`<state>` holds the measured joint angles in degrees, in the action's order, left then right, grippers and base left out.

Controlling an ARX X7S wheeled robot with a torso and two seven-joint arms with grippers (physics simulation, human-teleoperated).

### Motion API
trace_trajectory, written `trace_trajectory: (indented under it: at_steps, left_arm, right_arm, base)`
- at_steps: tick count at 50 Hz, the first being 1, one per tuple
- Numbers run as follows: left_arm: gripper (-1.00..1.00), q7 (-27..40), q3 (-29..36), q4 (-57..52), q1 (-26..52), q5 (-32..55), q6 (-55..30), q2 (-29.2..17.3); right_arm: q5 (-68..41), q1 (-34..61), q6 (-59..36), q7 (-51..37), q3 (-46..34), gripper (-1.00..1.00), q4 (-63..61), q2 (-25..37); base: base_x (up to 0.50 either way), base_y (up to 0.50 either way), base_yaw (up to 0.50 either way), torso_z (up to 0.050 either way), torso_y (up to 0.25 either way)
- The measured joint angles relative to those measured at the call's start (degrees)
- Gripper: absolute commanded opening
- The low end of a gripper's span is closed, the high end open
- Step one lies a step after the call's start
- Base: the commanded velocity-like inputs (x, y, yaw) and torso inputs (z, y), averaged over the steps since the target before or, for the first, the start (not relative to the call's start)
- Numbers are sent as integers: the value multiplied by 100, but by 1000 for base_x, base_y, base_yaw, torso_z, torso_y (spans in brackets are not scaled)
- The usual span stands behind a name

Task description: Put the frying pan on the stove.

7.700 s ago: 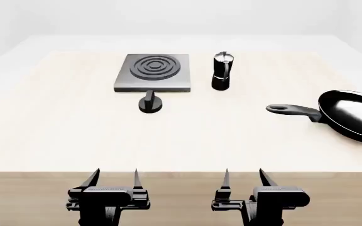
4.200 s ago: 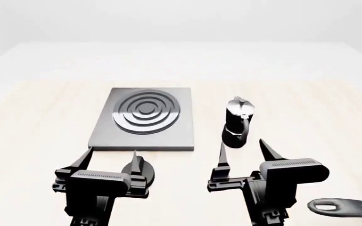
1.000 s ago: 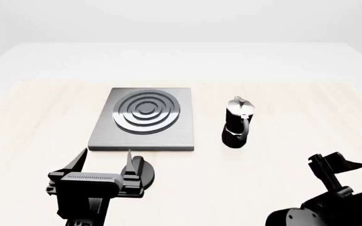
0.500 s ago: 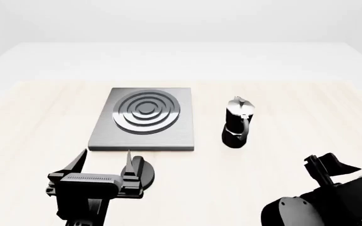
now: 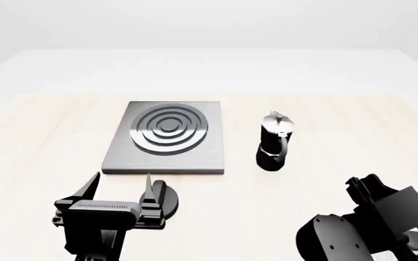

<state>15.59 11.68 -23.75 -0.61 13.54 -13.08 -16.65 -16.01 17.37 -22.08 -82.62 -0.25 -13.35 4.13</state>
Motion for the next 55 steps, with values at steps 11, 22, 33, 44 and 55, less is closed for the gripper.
trace_trajectory:
  at_steps: [11, 22, 33, 44, 55]
  left_arm:
    - [100, 21, 23, 14, -4, 8, 24, -14]
    - [100, 49, 35, -16, -8, 24, 11, -41]
    - [100, 72, 51, -23, -9, 38, 20, -60]
    - [100, 75, 58, 54, -26, 58, 103, -67]
    - [100, 83, 70, 122, -37, 73, 170, -75]
  right_arm:
    - [-37, 206, -71, -64, -11, 100, 286, -23]
    - [-111, 393, -40, -156, 72, 100, 663, -72]
    - [-144, 582, -9, -266, 127, 100, 955, -113]
    - [-259, 834, -4, -217, 142, 100, 1319, -121]
    - [-423, 1023, -19, -140, 181, 100, 1579, -76]
  base:
    - [0, 0, 0, 0, 0]
    - [0, 0, 0, 0, 0]
    - [0, 0, 0, 0, 0]
    - [0, 0, 0, 0, 0]
    - [0, 0, 0, 0, 0]
